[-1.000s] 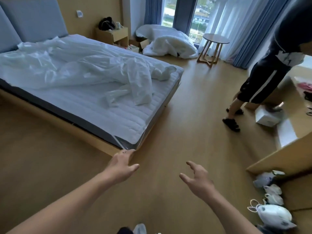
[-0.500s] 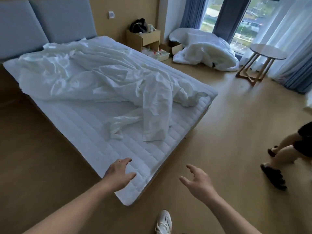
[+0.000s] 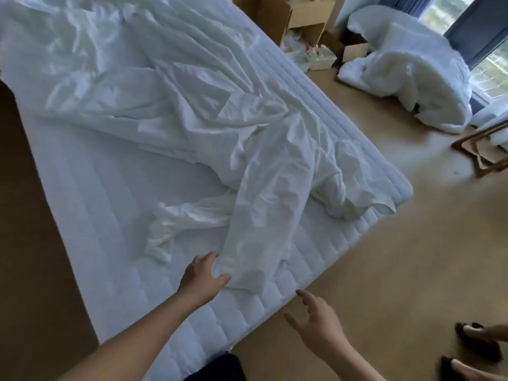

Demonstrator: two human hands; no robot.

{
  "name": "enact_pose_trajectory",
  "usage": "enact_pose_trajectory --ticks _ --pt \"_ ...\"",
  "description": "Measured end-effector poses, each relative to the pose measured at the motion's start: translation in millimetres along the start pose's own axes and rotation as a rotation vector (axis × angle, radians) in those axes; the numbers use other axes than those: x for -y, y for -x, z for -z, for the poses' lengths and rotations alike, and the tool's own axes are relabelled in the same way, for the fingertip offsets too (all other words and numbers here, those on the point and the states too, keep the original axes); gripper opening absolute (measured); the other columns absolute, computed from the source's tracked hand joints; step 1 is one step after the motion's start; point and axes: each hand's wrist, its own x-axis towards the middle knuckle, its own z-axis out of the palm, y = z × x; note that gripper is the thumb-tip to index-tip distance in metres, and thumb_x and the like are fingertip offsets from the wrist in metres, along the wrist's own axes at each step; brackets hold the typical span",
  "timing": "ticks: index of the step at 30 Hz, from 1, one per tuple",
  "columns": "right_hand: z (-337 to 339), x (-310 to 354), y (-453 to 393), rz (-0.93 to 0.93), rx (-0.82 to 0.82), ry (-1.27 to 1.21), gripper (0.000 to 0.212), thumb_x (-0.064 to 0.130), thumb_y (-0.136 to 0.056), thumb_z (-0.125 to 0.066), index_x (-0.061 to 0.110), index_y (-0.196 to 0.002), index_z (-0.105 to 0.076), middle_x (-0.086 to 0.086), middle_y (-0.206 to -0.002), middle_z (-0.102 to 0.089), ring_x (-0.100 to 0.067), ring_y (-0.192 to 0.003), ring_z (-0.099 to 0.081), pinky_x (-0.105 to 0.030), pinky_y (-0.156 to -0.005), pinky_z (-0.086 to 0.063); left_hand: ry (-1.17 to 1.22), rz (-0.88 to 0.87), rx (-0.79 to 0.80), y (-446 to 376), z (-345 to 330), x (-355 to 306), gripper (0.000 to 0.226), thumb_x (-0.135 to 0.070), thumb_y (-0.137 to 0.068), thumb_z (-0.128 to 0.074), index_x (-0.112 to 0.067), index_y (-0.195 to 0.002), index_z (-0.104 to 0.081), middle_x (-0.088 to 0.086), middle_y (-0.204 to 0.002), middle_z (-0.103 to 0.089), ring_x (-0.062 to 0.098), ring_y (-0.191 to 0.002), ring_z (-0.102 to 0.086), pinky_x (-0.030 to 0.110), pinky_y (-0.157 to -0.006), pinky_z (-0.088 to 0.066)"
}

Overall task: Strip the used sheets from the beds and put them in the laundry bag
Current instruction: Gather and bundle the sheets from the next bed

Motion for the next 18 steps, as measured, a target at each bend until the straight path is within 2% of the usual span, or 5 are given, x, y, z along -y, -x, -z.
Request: enact_pose_trajectory --ticks 5,8,12,15,18 --pt "22 -4 -68 -0.050 0.075 0.015 0.071 0.051 -0.092 -0.070 0.027 -0.154 -0.044 0.000 -0.145 -0.056 -0.017 -0.130 -0.055 -0.034 -0.107 -0.047 0.078 0.162 0.055 -104 -44 -34 0.127 -0.063 -0.073 -0.082 -0.027 -0.163 0.000 0.015 -0.165 -0.013 0.038 -0.148 -0.027 0.048 -0.118 -0.033" --pt "33 -6 -101 -0.072 0.062 -0.037 0.067 0.048 -0.094 -0.069 0.028 -0.153 -0.046 -0.002 -0.145 -0.057 -0.019 -0.132 -0.053 -0.038 -0.106 -0.048 0.106 0.236 0.007 -138 -72 -55 0.133 -0.061 -0.067 -0.087 -0.026 -0.161 0.001 0.012 -0.163 -0.017 0.038 -0.148 -0.023 0.054 -0.115 -0.035" --pt "33 -13 -124 -0.102 0.103 -0.106 0.065 0.046 -0.095 -0.068 0.028 -0.153 -0.045 -0.002 -0.145 -0.057 -0.019 -0.132 -0.054 -0.038 -0.105 -0.049 0.062 0.262 -0.097 -147 -96 -68 0.088 -0.036 -0.081 -0.079 -0.017 -0.152 -0.031 0.016 -0.144 -0.048 0.038 -0.132 -0.047 0.046 -0.101 -0.045" --pt "29 -21 -125 -0.094 0.154 -0.117 0.065 0.046 -0.095 -0.069 0.028 -0.153 -0.045 -0.001 -0.145 -0.057 -0.018 -0.132 -0.054 -0.036 -0.107 -0.048 0.121 0.216 -0.008 -136 -107 -74 0.050 -0.028 -0.090 -0.070 -0.013 -0.135 -0.056 0.015 -0.131 -0.066 0.037 -0.119 -0.062 0.036 -0.093 -0.050" --pt "35 -30 -121 -0.082 0.199 -0.176 0.065 0.046 -0.095 -0.069 0.026 -0.153 -0.046 -0.002 -0.144 -0.058 -0.017 -0.128 -0.057 -0.030 -0.103 -0.048 0.198 0.138 0.050 -106 -112 -94 0.044 -0.024 -0.094 -0.067 -0.018 -0.137 -0.060 0.009 -0.134 -0.067 0.034 -0.122 -0.062 0.037 -0.101 -0.051"
